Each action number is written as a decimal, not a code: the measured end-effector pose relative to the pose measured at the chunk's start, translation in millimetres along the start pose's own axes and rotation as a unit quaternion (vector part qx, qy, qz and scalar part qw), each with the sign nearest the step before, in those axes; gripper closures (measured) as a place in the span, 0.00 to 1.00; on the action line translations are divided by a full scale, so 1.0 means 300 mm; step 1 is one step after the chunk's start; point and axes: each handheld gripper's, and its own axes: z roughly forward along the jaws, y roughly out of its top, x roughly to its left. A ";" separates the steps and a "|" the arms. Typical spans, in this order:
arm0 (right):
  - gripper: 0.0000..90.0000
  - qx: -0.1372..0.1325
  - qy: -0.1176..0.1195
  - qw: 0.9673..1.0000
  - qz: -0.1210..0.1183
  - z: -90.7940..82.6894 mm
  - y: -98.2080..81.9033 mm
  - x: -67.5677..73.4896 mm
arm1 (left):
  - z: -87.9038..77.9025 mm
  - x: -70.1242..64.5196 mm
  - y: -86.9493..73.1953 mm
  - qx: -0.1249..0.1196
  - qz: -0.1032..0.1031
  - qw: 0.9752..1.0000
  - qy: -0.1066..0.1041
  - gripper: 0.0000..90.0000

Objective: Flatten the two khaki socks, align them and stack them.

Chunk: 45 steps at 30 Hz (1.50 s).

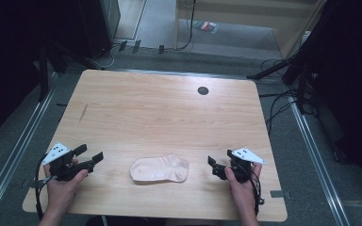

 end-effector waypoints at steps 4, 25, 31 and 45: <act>0.15 0.001 -0.011 1.000 0.005 -0.012 -0.006 -0.027 | -0.016 0.025 -0.002 -0.001 -0.005 1.000 0.009 0.18; 0.15 0.012 -0.046 0.999 0.026 -0.101 -0.062 -0.150 | -0.094 0.110 -0.034 0.004 -0.006 0.999 0.039 0.14; 0.15 0.011 -0.056 0.998 0.028 -0.129 -0.079 -0.177 | -0.118 0.126 -0.045 0.010 0.001 0.999 0.052 0.14; 0.15 0.002 -0.068 0.997 0.042 -0.197 -0.116 -0.232 | -0.151 0.137 -0.067 0.022 0.013 0.998 0.065 0.15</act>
